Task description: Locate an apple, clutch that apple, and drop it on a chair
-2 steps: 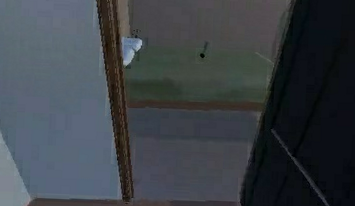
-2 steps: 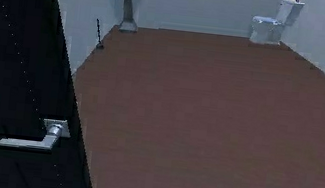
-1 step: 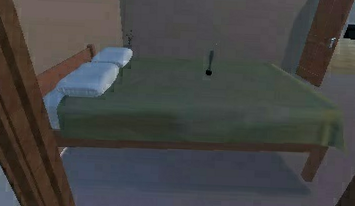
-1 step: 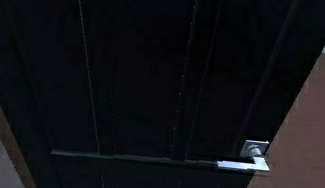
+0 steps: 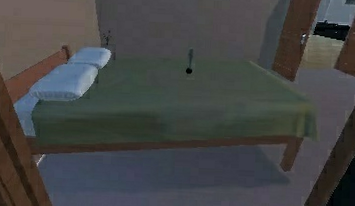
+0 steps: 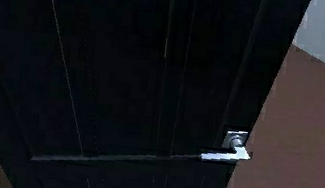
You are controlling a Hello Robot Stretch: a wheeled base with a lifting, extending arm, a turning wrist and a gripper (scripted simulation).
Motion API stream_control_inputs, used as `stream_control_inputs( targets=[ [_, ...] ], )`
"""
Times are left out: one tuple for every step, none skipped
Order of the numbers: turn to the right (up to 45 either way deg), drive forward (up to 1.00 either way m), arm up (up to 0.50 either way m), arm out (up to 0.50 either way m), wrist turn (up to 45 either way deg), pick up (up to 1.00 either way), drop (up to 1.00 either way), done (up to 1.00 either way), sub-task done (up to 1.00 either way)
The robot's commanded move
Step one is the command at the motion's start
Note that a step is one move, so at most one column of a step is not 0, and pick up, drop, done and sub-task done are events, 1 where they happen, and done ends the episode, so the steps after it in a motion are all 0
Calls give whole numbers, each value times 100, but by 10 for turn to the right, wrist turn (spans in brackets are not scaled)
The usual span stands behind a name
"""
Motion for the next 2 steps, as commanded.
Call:
stream_control_inputs(
  targets=[
    [0,15,0,0,0,0,0,0,0],
    [-30,0,0,0,0,0,0,0,0]
  ],
)
